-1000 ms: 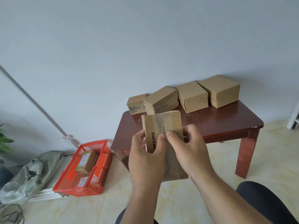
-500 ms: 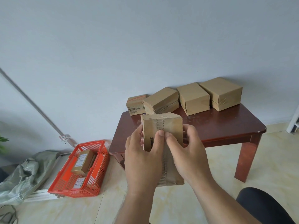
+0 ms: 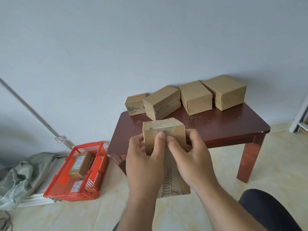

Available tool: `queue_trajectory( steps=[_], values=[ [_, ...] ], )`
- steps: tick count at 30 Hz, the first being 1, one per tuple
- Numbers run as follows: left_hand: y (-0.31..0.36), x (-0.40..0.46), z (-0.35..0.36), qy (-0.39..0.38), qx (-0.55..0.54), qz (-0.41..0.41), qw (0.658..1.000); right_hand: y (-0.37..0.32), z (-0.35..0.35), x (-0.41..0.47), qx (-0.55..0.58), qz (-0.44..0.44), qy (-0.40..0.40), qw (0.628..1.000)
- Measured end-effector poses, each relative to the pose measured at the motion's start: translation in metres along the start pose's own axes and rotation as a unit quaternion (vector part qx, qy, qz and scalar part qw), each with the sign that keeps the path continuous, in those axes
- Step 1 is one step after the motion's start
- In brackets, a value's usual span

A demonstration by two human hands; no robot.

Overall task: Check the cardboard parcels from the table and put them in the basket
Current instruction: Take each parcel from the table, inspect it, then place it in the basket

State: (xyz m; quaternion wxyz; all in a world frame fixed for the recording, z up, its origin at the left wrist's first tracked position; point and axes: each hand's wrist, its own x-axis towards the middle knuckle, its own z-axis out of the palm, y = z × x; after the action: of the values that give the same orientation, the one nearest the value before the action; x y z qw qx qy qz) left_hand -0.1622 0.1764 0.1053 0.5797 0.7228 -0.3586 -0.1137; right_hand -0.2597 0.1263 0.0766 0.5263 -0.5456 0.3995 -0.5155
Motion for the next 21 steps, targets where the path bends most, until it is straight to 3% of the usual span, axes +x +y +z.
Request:
queue_trajectory(
  steps=[7, 16, 21],
  values=[
    [-0.011, -0.007, 0.007, -0.008, 0.008, -0.009, 1.000, 0.003, -0.002, 0.004, -0.022, 0.024, 0.016, 0.999],
    [-0.010, 0.000, 0.009, -0.033, 0.016, 0.038, 0.999, 0.009, -0.004, 0.001, 0.015, 0.002, -0.008, 1.000],
    [-0.009, -0.009, 0.015, -0.049, -0.023, -0.004, 0.999, 0.017, -0.008, 0.009, 0.018, 0.037, -0.023, 0.999]
  ],
)
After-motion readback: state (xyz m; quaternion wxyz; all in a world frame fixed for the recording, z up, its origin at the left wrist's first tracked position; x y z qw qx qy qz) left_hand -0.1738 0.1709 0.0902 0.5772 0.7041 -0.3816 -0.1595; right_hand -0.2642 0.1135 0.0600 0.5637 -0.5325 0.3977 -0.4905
